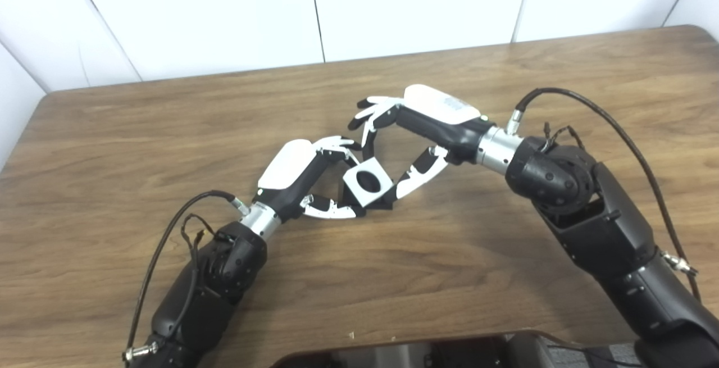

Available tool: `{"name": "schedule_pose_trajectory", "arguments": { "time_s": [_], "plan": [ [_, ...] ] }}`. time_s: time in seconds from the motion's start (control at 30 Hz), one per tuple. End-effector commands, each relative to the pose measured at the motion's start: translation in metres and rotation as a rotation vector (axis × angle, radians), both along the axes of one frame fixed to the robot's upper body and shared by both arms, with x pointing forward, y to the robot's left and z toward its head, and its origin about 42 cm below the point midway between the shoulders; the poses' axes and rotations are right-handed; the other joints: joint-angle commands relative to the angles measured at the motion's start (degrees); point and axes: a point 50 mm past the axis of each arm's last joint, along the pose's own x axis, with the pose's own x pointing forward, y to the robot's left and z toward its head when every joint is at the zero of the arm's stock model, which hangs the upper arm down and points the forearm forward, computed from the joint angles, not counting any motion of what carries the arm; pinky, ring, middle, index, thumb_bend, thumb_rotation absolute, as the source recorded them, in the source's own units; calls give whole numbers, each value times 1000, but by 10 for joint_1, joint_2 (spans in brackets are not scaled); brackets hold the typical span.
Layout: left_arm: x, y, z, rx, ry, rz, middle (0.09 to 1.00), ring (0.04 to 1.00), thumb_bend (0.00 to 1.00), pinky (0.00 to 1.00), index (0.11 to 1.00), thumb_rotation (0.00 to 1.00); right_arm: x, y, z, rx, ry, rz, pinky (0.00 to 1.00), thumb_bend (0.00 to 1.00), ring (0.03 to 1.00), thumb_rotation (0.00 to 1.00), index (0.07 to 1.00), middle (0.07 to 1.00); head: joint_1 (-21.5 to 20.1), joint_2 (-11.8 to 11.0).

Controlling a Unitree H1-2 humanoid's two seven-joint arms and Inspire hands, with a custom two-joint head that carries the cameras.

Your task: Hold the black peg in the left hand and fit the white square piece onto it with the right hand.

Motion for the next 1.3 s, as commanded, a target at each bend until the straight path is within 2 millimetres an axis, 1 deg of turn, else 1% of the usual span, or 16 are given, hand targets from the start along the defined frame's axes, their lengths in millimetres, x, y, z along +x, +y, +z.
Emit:
{"name": "schedule_pose_trajectory", "arguments": {
  "time_s": [0.0, 0.13, 0.5, 0.83, 1.03, 1.1, 1.27],
  "plan": [
    [-2, 13, -17, 127, 53, 36, 825, 874, 521, 765, 486, 79, 9, 0, 26, 34, -98, -3, 844, 523, 921, 148, 481, 808, -1, 0],
    [-2, 12, -18, 126, 51, 33, 821, 870, 522, 757, 486, 78, 11, -2, 26, 38, -99, -13, 822, 523, 915, 148, 481, 803, -1, 0],
    [-1, 9, -17, 128, 46, 29, 819, 864, 522, 740, 486, 79, 11, -6, 22, 26, -75, -36, 827, 524, 913, 148, 481, 803, -3, 3],
    [-3, 9, -15, 119, 57, 35, 825, 876, 522, 766, 486, 77, 10, -4, 20, 11, -67, -29, 838, 524, 915, 149, 481, 807, 0, 5],
    [-2, 9, -15, 118, 55, 38, 824, 872, 522, 770, 486, 78, 11, -3, 14, 12, -49, -29, 831, 524, 910, 149, 481, 802, 2, 7],
    [-2, 8, -15, 115, 51, 38, 821, 868, 522, 758, 485, 78, 12, -2, 10, 7, -44, -26, 842, 523, 909, 149, 481, 801, 3, 7],
    [-3, 8, -14, 116, 60, 39, 827, 873, 522, 767, 486, 78, 15, 2, -3, 0, -27, -21, 874, 523, 903, 149, 481, 800, 8, 7]
  ]
}}
